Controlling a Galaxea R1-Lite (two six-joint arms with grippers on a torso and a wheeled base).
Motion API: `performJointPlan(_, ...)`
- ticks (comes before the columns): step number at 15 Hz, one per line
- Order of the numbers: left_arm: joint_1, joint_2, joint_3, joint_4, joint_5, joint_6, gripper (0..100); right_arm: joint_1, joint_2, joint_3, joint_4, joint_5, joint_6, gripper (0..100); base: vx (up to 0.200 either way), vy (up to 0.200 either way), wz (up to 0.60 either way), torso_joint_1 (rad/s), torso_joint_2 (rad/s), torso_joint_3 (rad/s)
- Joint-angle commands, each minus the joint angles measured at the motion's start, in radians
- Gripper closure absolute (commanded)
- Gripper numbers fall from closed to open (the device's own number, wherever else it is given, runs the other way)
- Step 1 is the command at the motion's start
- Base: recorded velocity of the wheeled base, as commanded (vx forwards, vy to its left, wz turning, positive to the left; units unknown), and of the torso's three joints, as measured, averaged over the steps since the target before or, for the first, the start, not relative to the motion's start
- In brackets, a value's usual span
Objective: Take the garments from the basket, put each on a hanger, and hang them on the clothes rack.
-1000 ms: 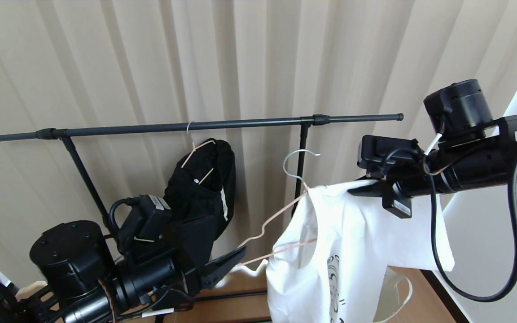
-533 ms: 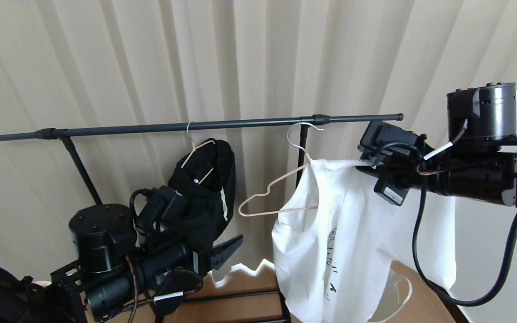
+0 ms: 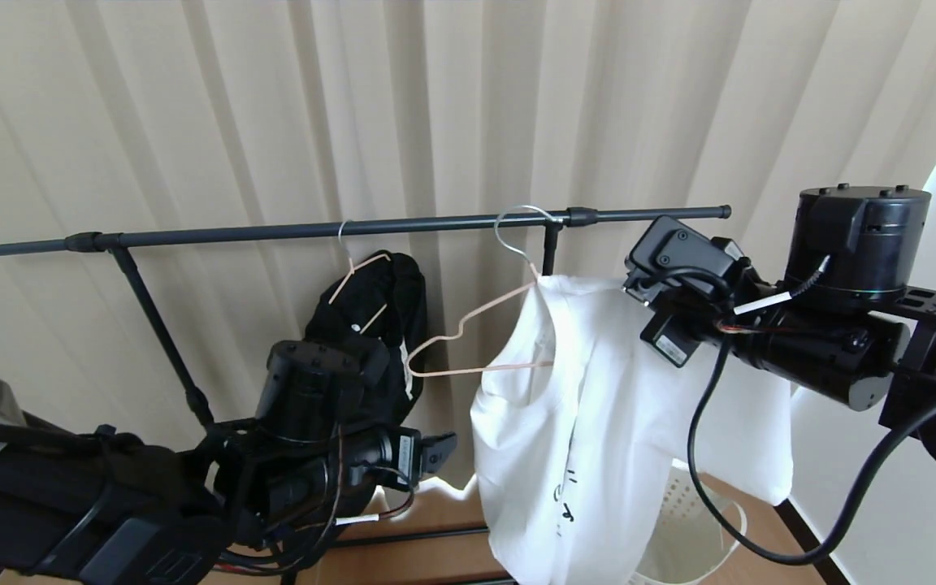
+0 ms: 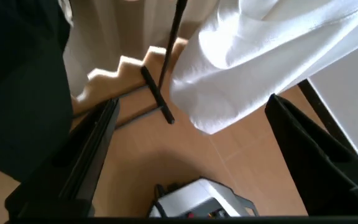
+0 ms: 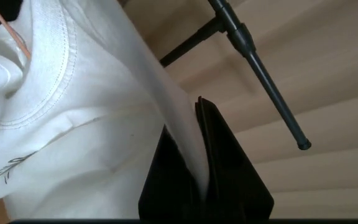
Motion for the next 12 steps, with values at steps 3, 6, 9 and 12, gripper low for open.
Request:
performJointPlan(3,-0.029,0.064,-0.179,0.151,0.021,-0.175,0,0.039,0.098,0.002,-0.152,-0.055,0.065,100,0.000,0.000,0.00,0.000,0.00,0.000)
performJointPlan(6,-0.037,0.084,-0.200,0.151,0.054,-0.209,0,0.057,0.123,-0.004,-0.215,-0.058,0.070,100,0.000,0.000,0.00,0.000,0.00,0.000)
performJointPlan(9,-0.065,0.134,-0.243,0.146,0.191,-0.245,0,0.080,0.133,-0.005,-0.261,-0.081,0.080,100,0.000,0.000,0.00,0.000,0.00,0.000)
performJointPlan(12,-0.065,0.168,-0.269,0.125,0.274,-0.261,0,0.091,0.133,-0.004,-0.271,-0.084,0.087,100,0.000,0.000,0.00,0.000,0.00,0.000)
